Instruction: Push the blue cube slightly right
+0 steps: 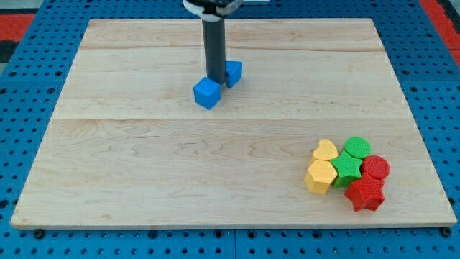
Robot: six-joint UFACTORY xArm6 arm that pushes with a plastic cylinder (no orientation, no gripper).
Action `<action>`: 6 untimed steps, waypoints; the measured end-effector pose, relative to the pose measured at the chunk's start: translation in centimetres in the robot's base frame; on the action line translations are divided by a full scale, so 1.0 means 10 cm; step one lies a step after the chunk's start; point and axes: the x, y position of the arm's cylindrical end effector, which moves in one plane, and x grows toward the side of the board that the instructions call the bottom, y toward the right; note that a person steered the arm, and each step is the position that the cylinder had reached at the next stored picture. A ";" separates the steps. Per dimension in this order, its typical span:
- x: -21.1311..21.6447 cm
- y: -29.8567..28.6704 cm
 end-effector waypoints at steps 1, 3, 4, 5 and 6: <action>0.13 -0.28; 0.37 -1.01; 0.78 -0.82; 0.60 -0.83; 0.49 -1.03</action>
